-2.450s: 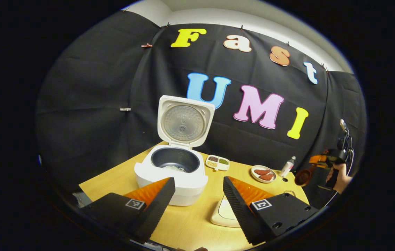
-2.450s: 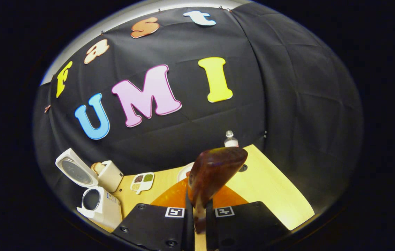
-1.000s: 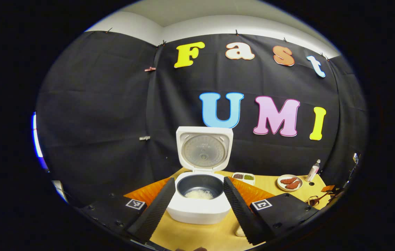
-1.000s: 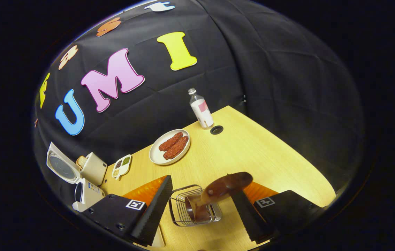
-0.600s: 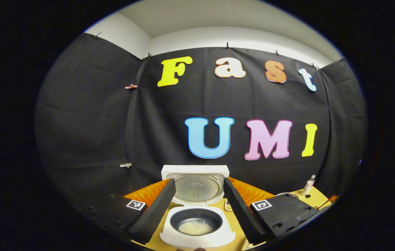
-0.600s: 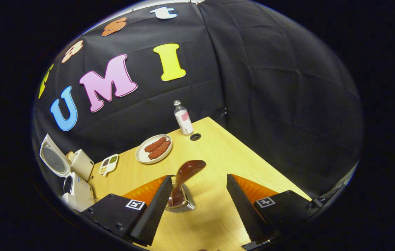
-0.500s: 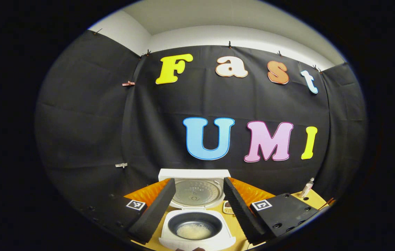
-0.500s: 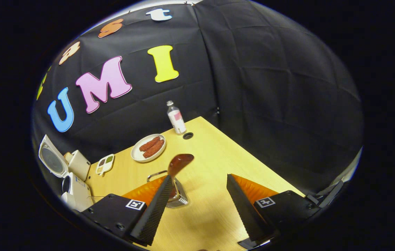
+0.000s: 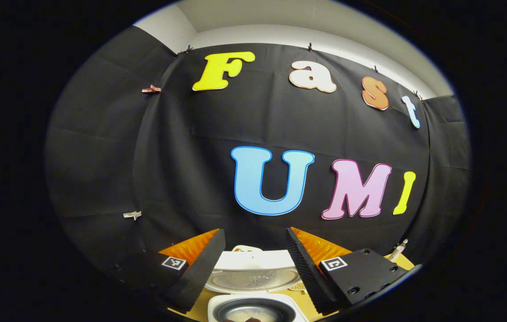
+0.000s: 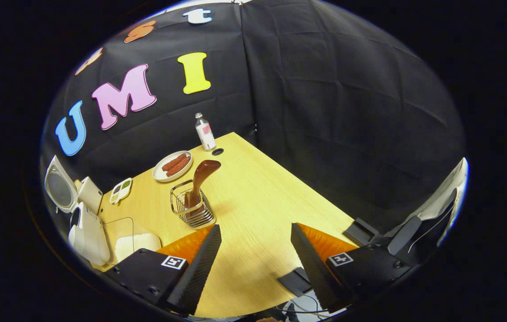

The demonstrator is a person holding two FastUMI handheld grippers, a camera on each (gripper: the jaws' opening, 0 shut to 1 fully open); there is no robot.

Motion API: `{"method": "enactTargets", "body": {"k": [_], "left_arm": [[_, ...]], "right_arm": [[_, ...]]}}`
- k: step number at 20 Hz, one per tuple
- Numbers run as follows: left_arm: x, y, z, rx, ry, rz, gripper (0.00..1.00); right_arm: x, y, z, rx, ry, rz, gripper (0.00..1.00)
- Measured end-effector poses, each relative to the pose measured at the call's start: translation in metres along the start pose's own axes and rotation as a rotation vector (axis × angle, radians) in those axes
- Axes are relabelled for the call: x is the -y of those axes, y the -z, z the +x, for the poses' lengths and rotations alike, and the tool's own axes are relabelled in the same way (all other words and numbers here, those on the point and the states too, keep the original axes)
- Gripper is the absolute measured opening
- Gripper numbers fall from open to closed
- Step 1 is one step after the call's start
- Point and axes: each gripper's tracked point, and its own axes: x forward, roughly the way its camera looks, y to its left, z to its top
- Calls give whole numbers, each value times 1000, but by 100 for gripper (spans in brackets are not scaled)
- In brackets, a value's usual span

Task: Close the left gripper, press the button to open the rice cooker; take a wooden spoon from the chopstick holder with the right hand, scoop a spoonful of rice and pour it into the rice cooker, then put the wooden spoon back into the chopstick holder.

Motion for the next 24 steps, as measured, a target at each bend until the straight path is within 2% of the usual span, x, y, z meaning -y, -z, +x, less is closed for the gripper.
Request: {"method": "enactTargets", "body": {"k": [3,6,9,12,16,19,24], "left_arm": [[-10,11,40,-21,-13,9,93],[-5,33,69,-73,-1,-25,94],[-7,57,82,-148,-28,-10,94],[-6,75,83,-227,-54,40,95],[-6,81,71,-271,-101,42,99],[0,91,44,-321,-110,34,99],[8,119,-12,-419,-95,14,99]], "right_arm": [[-7,4,-14,-5,2,-39,99],[-20,2,-19,14,-25,-56,99],[-27,-16,-4,49,-40,-105,99],[-41,-26,-4,74,-103,-146,99],[-50,-6,-5,58,-126,-229,99],[-71,7,-8,36,-196,-214,99],[-89,21,-5,6,-281,-282,99]]}}
